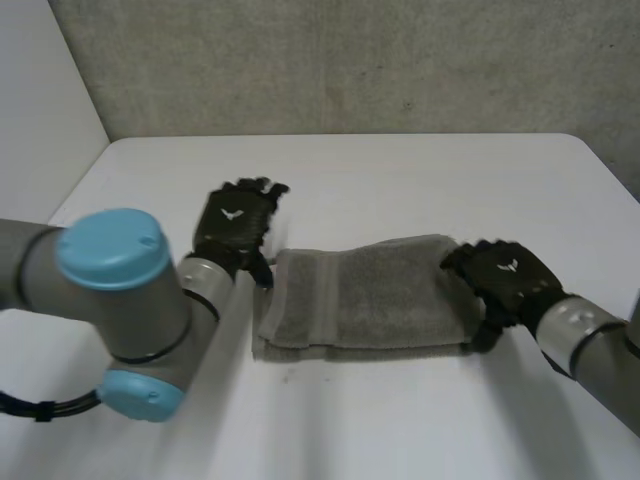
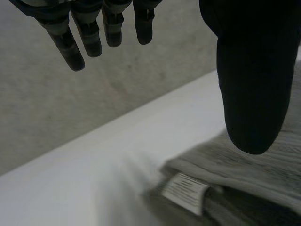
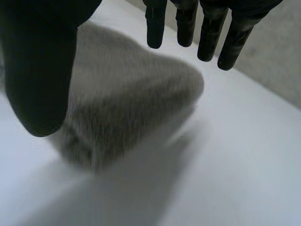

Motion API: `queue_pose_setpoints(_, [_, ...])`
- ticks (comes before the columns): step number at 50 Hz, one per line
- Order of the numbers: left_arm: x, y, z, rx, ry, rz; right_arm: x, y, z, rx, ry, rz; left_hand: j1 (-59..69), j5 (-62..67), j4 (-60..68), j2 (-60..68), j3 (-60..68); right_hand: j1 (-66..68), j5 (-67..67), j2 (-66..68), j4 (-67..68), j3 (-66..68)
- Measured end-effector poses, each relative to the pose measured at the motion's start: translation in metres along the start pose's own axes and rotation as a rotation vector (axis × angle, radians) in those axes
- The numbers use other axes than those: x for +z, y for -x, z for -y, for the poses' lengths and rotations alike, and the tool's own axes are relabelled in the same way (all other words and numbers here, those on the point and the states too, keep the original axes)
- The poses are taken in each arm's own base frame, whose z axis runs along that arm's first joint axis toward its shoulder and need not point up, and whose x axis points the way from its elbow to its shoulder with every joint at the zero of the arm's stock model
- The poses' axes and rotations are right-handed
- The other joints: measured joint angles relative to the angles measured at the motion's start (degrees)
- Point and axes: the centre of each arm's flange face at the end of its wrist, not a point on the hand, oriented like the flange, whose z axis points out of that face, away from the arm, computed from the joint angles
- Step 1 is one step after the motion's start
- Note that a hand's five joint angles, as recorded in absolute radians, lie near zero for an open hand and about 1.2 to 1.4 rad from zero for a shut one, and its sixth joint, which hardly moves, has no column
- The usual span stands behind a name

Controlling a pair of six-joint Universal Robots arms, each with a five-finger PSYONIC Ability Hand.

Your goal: Fold the towel.

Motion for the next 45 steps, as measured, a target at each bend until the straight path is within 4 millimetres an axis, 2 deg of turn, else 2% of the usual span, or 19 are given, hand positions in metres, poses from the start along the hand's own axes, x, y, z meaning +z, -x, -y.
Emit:
queue_pose_setpoints(1, [0.003, -0.006, -0.007, 0.004, 0.014, -0.014, -0.001, -0.005, -0.009, 0.016, 0.01, -0.003, 0.0, 0.0, 0.0, 0.0, 0.0, 0.6, 0.8, 0.9, 0.9, 1.1])
queue_pose_setpoints(3, [0.004, -0.009, -0.011, 0.005, 0.022, -0.019, -0.001, -0.006, -0.012, 0.02, 0.01, -0.004, 0.0, 0.0, 0.0, 0.0, 0.0, 1.9, 2.4, 2.3, 2.4, 2.9])
queue_pose_setpoints(4, [0.006, -0.013, -0.02, 0.01, 0.042, -0.03, 0.0, -0.01, -0.019, 0.025, 0.006, -0.008, 0.0, 0.0, 0.0, 0.0, 0.0, 14.2, 16.6, 17.6, 17.7, 18.7])
queue_pose_setpoints(5, [0.007, -0.015, -0.025, 0.012, 0.053, -0.034, 0.001, -0.011, -0.022, 0.025, 0.004, -0.01, 0.0, 0.0, 0.0, 0.1, 0.0, 15.4, 17.3, 19.2, 18.4, 20.2])
queue_pose_setpoints(6, [0.006, -0.018, -0.03, 0.016, 0.068, -0.039, 0.003, -0.012, -0.026, 0.022, -0.006, -0.012, 0.0, 0.0, 0.0, 0.1, 0.0, 23.1, 25.5, 27.7, 27.4, 28.5])
queue_pose_setpoints(9, [0.006, -0.019, -0.035, 0.018, 0.081, -0.041, 0.006, -0.012, -0.029, 0.02, -0.011, -0.013, 0.0, 0.0, 0.0, 0.1, 0.0, 28.2, 31.5, 34.7, 33.9, 35.0])
queue_pose_setpoints(10, [0.004, -0.02, -0.042, 0.022, 0.102, -0.044, 0.012, -0.012, -0.034, 0.014, -0.02, -0.011, 0.0, 0.0, 0.0, 0.1, 0.0, 35.4, 40.3, 43.6, 43.2, 44.5])
queue_pose_setpoints(12, [0.001, -0.021, -0.047, 0.025, 0.121, -0.041, 0.017, -0.013, -0.036, 0.009, -0.027, -0.012, 0.0, 0.0, 0.0, 0.1, 0.0, 41.6, 47.2, 50.5, 50.4, 51.3])
queue_pose_setpoints(15, [-0.003, -0.02, -0.05, 0.028, 0.138, -0.032, 0.022, -0.014, -0.037, 0.005, -0.032, -0.014, 0.0, 0.0, 0.0, 0.1, 0.0, 43.8, 51.1, 53.4, 54.1, 55.0])
queue_pose_setpoints(20, [-0.011, -0.02, -0.051, 0.035, 0.157, -0.009, 0.028, -0.013, -0.029, -0.006, -0.059, -0.017, 0.0, 0.0, 0.0, 0.1, 0.0, 43.8, 51.6, 53.5, 54.8, 55.3])
queue_pose_setpoints(27, [-0.022, -0.019, -0.042, 0.037, 0.15, 0.009, 0.03, -0.003, -0.014, -0.021, -0.093, -0.012, 0.0, 0.0, 0.0, 0.0, 0.0, 42.0, 50.1, 51.3, 52.2, 52.9])
queue_pose_setpoints(28, [-0.023, -0.018, -0.04, 0.036, 0.147, 0.012, 0.029, 0.0, -0.014, -0.018, -0.088, -0.014, 0.0, 0.0, 0.0, 0.0, 0.0, 28.7, 36.0, 35.5, 36.1, 37.0])
queue_pose_setpoints(30, [-0.024, -0.017, -0.038, 0.035, 0.143, 0.015, 0.027, 0.002, -0.015, -0.012, -0.078, -0.016, 0.0, 0.0, 0.0, 0.0, 0.0, 21.8, 26.7, 26.2, 26.6, 27.6])
queue_pose_setpoints(33, [-0.025, -0.014, -0.036, 0.033, 0.139, 0.02, 0.025, 0.004, -0.02, -0.001, -0.056, -0.018, 0.0, 0.0, 0.0, 0.0, 0.0, 20.3, 23.2, 24.7, 23.2, 24.3])
queue_pose_setpoints(45, [-0.024, -0.011, -0.035, 0.027, 0.135, 0.03, 0.021, 0.005, -0.033, 0.019, -0.014, -0.017, 0.0, 0.0, 0.0, 0.0, 0.0, 20.3, 23.0, 24.7, 23.0, 24.3])
